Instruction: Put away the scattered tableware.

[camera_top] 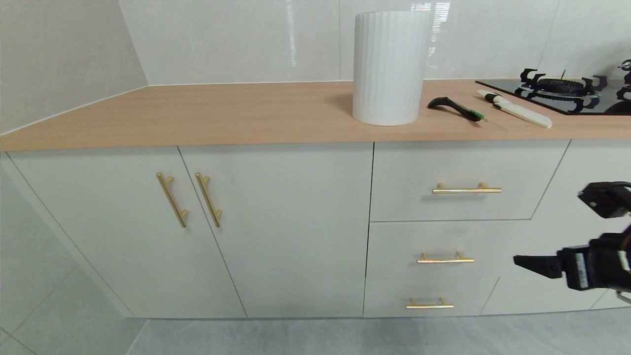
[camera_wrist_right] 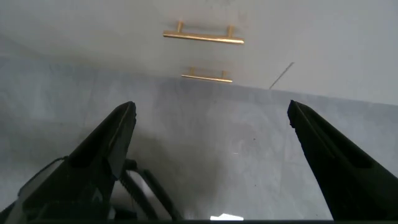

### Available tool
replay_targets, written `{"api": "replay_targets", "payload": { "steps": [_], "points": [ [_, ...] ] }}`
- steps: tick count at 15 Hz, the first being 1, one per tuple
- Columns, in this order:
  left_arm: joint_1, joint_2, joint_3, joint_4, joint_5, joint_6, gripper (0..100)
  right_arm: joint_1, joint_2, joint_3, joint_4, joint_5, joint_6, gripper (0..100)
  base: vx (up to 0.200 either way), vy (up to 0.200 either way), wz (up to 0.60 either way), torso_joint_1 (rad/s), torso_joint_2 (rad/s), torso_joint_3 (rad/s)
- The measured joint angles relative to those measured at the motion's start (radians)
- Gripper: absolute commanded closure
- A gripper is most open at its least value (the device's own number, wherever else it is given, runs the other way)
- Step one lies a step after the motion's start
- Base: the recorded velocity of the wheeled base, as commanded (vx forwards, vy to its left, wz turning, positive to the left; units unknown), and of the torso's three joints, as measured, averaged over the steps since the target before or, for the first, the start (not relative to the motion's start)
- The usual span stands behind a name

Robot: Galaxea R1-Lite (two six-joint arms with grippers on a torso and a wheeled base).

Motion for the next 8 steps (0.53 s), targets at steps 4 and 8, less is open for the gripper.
{"api": "replay_targets", "payload": {
  "steps": [4, 8],
  "points": [
    [0.000, 0.000, 0.000, 0.000, 0.000, 0.001, 0, 0.039, 0.356, -0.081, -0.191, -0.003, 0.000, 0, 0.000, 0.000, 0.00, 0.000, 0.00, 0.000],
    [0.000, 0.000, 0.000, 0.000, 0.000, 0.000, 0, 0.058, 0.632, -0.096, -0.463, -0.036, 0.000, 0, 0.000, 0.000, 0.00, 0.000, 0.00, 0.000]
  ]
}}
